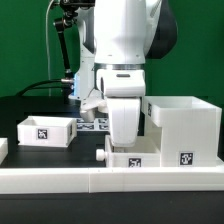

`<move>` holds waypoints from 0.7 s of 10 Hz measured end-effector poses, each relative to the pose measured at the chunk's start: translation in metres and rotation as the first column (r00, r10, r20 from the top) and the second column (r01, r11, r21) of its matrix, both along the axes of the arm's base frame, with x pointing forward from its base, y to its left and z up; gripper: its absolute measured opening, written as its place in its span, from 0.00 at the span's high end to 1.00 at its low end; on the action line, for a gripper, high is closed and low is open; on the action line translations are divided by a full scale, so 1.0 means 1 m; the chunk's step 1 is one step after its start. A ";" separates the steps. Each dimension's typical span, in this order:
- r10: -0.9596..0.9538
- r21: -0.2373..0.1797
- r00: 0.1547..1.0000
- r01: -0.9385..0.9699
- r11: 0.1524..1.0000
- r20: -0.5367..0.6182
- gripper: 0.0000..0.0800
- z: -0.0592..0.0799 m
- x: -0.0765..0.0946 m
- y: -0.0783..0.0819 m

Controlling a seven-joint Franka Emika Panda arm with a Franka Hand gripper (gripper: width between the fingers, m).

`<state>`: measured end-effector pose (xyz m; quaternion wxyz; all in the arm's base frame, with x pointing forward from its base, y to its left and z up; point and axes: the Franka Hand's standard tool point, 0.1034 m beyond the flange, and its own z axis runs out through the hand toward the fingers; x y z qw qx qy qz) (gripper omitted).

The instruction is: Assemble drawer

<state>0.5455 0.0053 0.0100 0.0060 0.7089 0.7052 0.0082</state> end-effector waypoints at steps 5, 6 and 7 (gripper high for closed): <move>0.022 -0.010 1.000 -0.022 1.000 0.002 0.95 0.000 0.001 0.000; 0.018 -0.009 1.000 -0.018 1.000 0.001 0.95 0.000 0.001 0.001; 0.014 -0.009 1.000 -0.014 1.000 0.002 0.95 0.000 0.001 0.002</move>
Offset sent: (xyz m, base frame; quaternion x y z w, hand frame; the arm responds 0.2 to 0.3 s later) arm 0.0000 0.0000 0.0000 0.0000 0.0000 0.0000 1.0000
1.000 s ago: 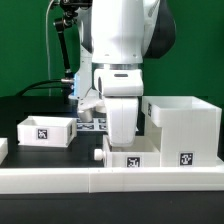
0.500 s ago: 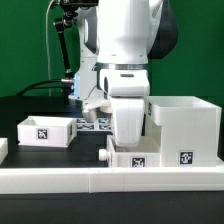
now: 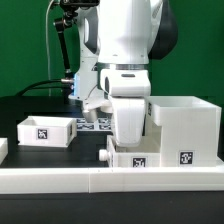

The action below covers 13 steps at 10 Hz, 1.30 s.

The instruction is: Assemble drawer

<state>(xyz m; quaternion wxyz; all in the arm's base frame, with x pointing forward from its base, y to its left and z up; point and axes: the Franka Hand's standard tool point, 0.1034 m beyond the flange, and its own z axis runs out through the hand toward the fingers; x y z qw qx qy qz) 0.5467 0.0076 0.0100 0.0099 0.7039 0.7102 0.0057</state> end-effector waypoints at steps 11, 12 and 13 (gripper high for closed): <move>-0.019 -0.016 1.000 0.019 1.000 -0.001 0.24 0.024 0.010 0.007; -0.022 -0.019 1.000 0.022 1.000 0.004 0.24 0.033 0.013 0.006; -0.022 -0.023 1.000 0.023 0.999 0.013 0.20 0.042 0.017 0.003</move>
Offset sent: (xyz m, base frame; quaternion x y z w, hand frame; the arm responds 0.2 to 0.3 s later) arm 0.0000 0.0000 0.0000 0.0000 0.0000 0.0000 1.0000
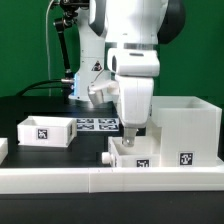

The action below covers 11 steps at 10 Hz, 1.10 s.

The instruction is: Assemble drawer

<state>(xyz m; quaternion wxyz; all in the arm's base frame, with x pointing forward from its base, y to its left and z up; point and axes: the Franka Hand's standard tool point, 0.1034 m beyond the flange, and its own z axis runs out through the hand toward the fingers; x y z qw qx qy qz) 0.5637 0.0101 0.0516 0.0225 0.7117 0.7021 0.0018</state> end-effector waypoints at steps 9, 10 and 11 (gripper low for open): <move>0.049 0.065 0.999 -0.049 0.997 0.001 0.19 0.001 0.022 -0.053; 0.073 0.090 0.997 -0.073 0.993 -0.002 0.19 -0.006 0.023 -0.062; 0.094 0.137 0.996 -0.091 0.986 -0.010 0.19 -0.013 0.023 -0.069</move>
Offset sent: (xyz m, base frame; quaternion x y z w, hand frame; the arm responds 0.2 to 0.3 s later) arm 0.0454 -0.0305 0.0347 0.0095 -0.0330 -0.0186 0.9992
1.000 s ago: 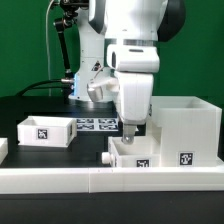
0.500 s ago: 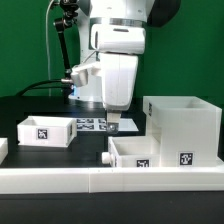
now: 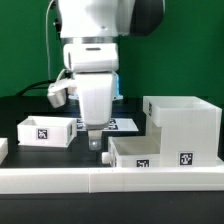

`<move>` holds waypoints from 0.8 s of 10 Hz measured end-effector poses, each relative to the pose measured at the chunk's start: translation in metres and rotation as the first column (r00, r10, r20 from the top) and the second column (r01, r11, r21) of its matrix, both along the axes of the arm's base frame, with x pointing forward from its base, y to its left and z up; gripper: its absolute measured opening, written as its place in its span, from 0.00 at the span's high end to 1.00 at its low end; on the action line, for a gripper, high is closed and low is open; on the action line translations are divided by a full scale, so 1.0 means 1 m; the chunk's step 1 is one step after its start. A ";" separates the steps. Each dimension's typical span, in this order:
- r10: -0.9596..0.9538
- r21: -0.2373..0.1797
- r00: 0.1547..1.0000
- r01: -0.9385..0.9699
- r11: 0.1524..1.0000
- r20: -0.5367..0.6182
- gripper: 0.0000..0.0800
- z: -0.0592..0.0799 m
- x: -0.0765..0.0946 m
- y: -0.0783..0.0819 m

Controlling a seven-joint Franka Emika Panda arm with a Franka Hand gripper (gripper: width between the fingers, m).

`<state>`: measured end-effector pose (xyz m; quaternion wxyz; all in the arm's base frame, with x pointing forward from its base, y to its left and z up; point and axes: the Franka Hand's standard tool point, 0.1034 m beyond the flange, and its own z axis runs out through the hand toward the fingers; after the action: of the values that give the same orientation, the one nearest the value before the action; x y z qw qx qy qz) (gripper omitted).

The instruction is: Assemble drawer

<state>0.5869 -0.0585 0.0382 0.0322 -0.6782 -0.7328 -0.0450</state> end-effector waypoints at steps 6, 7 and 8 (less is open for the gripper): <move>-0.002 0.089 1.000 0.005 0.996 -0.031 0.19 -0.023 -0.002 0.028; -0.005 0.088 1.000 0.008 0.996 -0.029 0.19 -0.024 -0.001 0.037; -0.017 0.081 0.999 0.019 0.996 -0.029 0.19 -0.024 0.000 0.040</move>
Offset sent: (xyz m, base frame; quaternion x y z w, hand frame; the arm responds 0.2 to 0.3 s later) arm 0.0075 0.0303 -0.0194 0.0152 0.0154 -0.0104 0.9997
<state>0.5866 -0.0181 0.0147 0.0698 -0.6835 -0.7237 -0.0657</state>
